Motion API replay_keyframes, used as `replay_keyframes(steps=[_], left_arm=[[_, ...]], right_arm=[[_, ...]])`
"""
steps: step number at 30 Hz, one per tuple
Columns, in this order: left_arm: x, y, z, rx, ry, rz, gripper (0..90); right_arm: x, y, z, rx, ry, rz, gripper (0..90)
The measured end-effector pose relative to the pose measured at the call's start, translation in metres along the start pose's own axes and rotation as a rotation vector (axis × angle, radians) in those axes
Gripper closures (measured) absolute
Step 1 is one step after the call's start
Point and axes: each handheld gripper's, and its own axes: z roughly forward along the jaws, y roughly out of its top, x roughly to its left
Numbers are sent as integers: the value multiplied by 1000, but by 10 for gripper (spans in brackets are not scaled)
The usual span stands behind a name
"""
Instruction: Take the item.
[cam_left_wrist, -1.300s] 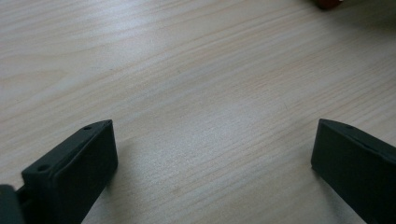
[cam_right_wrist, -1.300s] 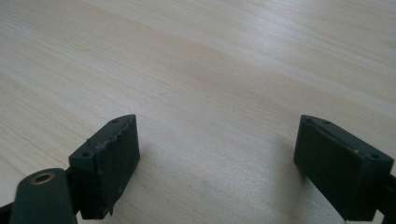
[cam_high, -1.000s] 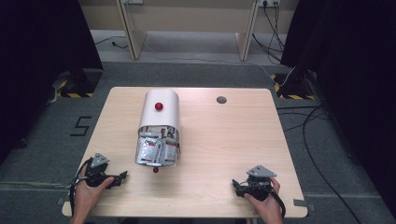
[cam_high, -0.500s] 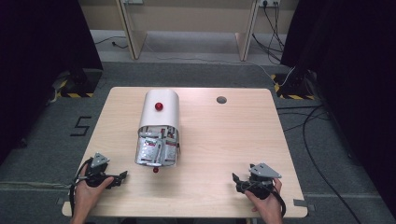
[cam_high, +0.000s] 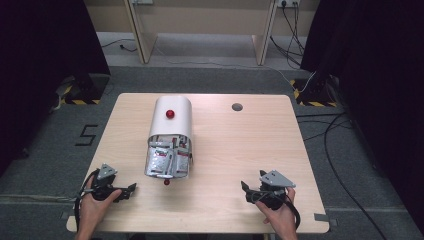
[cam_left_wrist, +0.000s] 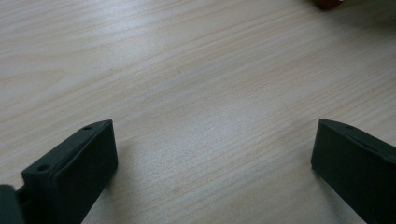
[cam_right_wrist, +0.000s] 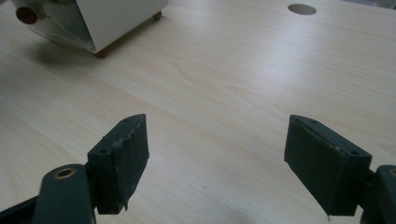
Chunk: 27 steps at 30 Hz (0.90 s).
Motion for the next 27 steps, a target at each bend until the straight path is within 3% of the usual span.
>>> replay_keyframes(steps=[13, 27], left_arm=[[0, 0, 0, -1, 2, 0, 0], [0, 0, 0, -1, 3, -1, 0]], right_arm=[[24, 30, 3, -54, 50, -42, 235], [44, 48, 5, -83, 96, -81, 244]])
